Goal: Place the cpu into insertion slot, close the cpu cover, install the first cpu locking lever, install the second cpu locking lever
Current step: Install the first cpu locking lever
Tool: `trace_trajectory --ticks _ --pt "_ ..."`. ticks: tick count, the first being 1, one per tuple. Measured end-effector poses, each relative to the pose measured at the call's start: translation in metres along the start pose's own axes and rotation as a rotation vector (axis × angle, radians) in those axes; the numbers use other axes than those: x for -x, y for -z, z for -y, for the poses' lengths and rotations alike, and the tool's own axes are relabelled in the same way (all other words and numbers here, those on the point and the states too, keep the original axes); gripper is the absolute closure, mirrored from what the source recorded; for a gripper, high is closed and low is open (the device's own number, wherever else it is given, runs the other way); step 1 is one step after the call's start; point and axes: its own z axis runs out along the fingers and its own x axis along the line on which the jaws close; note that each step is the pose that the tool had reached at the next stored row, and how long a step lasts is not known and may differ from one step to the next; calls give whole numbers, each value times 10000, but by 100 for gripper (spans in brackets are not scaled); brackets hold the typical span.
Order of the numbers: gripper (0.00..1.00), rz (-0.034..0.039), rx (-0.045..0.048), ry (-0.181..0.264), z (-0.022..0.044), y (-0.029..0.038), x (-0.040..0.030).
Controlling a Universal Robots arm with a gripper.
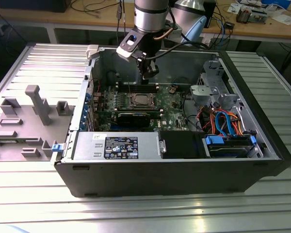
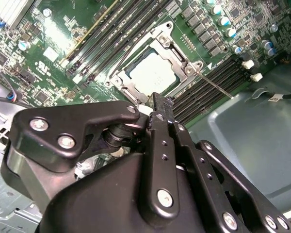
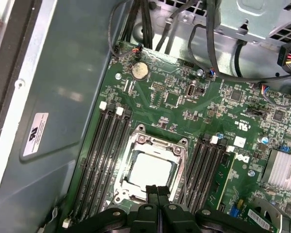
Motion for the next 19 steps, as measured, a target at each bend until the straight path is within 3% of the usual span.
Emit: trace_trajectory --ticks 5,9,18,19 --pt "89 6 0 848 0 0 0" --pt "89 14 0 2018 0 0 0" --pt "89 26 0 3911 0 0 0" --pt "89 26 1 3932 0 0 0"
